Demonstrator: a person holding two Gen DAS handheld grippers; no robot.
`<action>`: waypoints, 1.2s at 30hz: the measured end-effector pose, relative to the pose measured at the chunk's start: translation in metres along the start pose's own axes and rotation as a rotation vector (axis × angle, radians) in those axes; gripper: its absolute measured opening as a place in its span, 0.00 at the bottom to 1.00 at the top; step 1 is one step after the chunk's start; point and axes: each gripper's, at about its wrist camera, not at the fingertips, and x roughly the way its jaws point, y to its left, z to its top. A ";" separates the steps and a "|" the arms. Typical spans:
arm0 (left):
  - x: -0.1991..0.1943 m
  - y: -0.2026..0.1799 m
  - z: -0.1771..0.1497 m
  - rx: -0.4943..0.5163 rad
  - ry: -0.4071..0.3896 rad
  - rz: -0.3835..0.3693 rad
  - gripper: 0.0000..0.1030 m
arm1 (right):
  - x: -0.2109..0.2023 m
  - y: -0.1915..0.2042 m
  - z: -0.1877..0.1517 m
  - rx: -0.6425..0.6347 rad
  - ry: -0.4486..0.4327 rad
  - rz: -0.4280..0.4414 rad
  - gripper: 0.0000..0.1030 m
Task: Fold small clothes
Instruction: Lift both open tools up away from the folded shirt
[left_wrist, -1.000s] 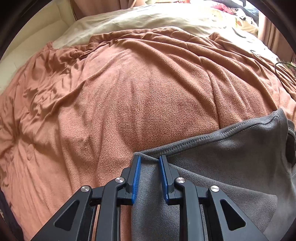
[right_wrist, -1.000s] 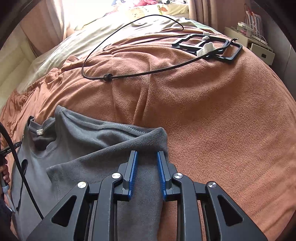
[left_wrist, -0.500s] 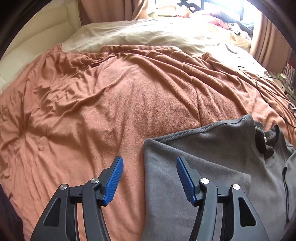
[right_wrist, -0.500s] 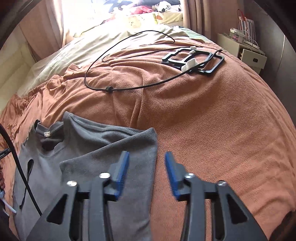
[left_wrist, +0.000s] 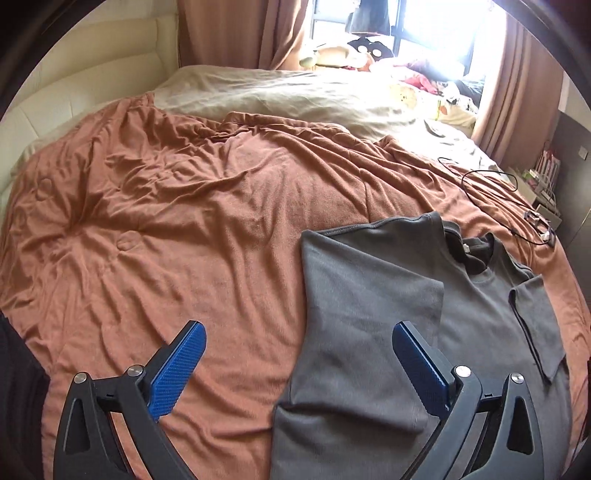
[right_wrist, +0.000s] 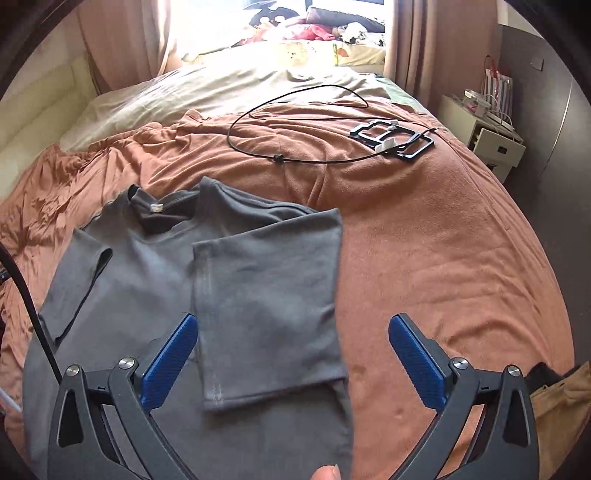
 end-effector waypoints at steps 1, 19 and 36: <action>-0.008 0.003 -0.004 0.008 0.002 -0.002 0.99 | -0.010 0.002 -0.004 -0.006 -0.007 -0.015 1.00; -0.198 0.011 -0.102 0.137 -0.067 -0.117 0.99 | -0.211 -0.016 -0.118 0.064 -0.144 0.038 1.00; -0.316 0.018 -0.181 0.121 -0.187 -0.172 1.00 | -0.328 -0.016 -0.198 0.037 -0.228 0.095 1.00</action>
